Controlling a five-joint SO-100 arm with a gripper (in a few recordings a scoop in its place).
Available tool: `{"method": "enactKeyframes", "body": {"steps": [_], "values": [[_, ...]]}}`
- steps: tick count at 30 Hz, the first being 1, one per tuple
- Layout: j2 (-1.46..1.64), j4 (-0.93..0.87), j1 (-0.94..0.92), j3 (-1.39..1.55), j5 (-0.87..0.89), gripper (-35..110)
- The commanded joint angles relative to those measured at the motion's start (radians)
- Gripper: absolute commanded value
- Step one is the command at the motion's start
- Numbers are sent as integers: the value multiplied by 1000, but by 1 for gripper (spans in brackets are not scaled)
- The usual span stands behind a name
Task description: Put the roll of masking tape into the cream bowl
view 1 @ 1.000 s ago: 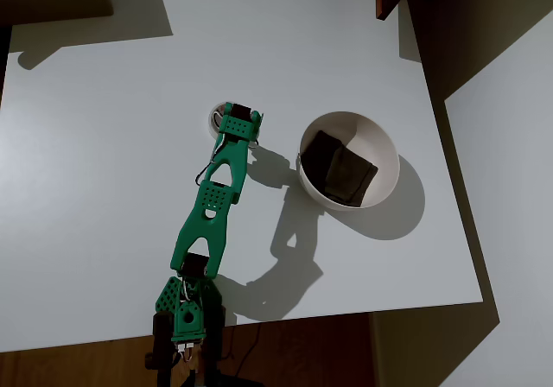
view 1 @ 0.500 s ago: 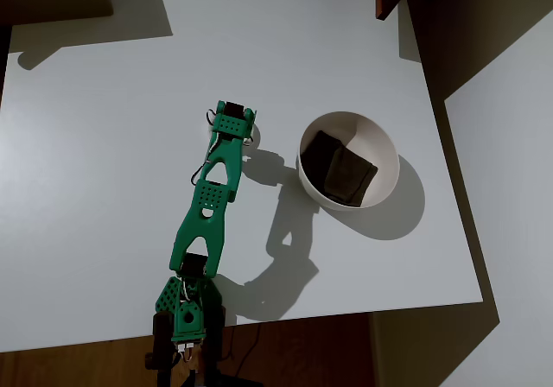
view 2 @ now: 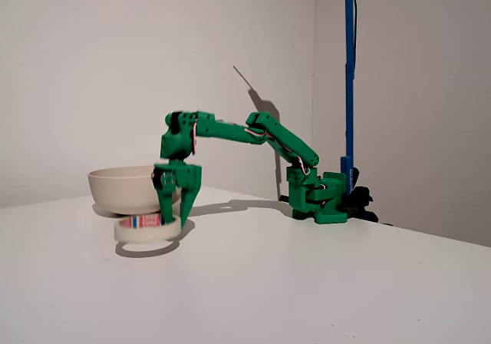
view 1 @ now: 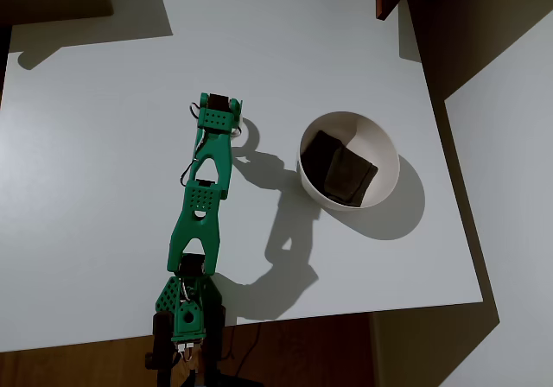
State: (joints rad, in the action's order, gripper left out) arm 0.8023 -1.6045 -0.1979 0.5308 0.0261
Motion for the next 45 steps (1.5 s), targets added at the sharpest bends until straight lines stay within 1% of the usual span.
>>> {"method": "enactKeyframes", "body": {"steps": [1,16,20,26,31,37,41,45], "values": [[331,-38,-3,-64,32,-8],[919,-207,43,-63,49,-8],[1048,-227,-5,-63,41,-8],[1160,-225,-193,-61,31,-8],[1135,-199,-394,-60,2,-8],[940,-49,-635,-60,-18,-8],[785,48,-735,-61,-35,-8],[646,124,-788,-61,-61,-8]]}}
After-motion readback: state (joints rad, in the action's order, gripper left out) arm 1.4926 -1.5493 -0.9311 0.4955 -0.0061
